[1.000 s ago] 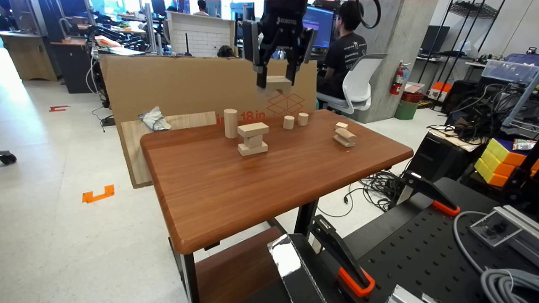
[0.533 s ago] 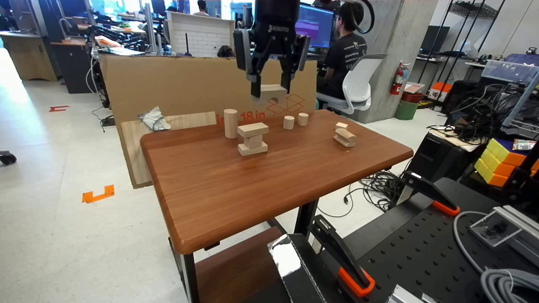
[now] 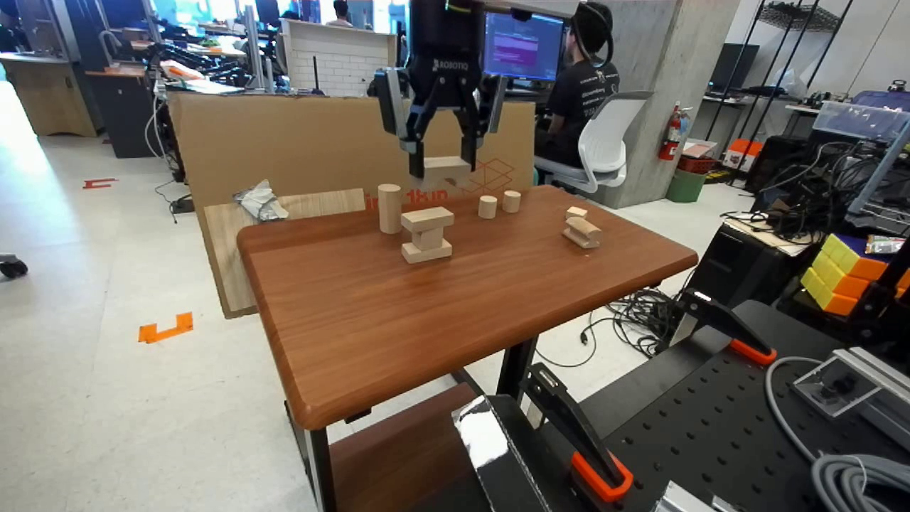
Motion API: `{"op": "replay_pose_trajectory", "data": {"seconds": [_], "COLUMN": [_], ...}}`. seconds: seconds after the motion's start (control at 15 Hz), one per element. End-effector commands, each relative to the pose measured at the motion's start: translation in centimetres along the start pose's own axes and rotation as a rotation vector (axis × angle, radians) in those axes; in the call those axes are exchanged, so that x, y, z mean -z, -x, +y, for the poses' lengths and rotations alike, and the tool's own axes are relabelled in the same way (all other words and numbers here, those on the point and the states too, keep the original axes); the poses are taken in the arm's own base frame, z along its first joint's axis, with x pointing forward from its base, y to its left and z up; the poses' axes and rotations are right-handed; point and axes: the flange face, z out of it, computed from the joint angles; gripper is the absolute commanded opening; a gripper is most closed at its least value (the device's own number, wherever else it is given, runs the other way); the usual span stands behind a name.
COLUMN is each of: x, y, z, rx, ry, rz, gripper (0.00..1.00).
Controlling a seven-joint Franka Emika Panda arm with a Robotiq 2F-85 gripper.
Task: Put the rectangular block on the built tower
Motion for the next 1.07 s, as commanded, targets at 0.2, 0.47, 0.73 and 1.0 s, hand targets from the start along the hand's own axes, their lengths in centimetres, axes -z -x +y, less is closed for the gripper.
{"op": "replay_pose_trajectory", "data": {"seconds": [0.2, 0.47, 0.73, 1.0], "x": [-0.7, -1.6, -2.4, -2.7], "y": [-2.3, -2.6, -2.5, -2.4], "z": [-0.2, -0.4, -1.1, -1.8], "rx": [-0.044, -0.05, -0.043, -0.037], "ry": [0.016, 0.028, 0.038, 0.04], "rz": [-0.034, -0.04, -0.049, -0.053], "gripper": [0.43, 0.43, 0.43, 0.43]}}
